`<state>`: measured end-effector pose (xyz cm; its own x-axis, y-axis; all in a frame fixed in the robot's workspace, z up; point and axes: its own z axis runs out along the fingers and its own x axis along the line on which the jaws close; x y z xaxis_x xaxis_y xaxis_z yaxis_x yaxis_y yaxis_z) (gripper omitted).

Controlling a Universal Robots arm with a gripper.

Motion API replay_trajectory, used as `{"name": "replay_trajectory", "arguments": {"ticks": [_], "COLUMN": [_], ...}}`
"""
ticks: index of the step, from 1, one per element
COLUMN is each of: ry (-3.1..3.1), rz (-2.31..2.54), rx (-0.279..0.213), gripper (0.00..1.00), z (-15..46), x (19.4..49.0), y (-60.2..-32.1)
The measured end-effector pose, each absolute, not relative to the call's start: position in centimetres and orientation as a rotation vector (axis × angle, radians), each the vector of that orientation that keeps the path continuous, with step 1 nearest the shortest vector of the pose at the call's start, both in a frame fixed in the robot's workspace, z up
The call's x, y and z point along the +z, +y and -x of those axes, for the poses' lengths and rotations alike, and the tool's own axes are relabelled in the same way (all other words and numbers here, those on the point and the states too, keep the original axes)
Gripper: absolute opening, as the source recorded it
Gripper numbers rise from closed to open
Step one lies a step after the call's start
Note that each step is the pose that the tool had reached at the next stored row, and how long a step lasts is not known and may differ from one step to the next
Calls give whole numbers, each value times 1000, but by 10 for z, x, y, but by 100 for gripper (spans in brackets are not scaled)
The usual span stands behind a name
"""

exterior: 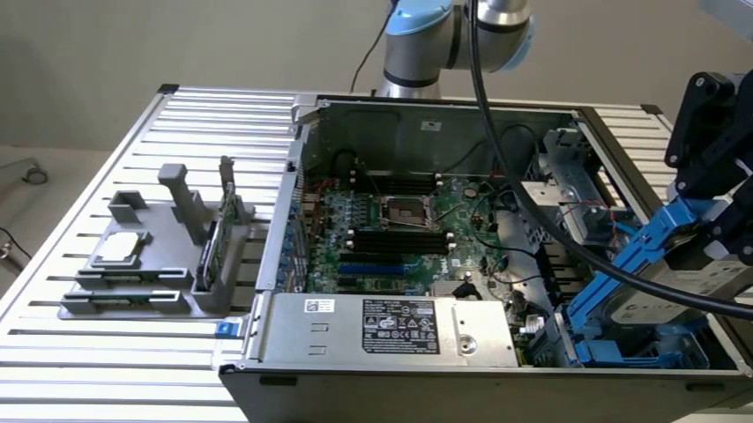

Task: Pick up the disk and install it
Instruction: 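Insert the disk into the insertion slot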

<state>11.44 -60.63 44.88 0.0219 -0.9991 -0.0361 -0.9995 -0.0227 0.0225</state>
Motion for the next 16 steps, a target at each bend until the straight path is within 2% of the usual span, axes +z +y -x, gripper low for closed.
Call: {"name": "replay_trajectory", "arguments": {"ticks": [16], "ry": [2183], "rz": [2244], "rx": [70], "gripper": [33], "z": [-119], "x": [427], "y": [-604]}}
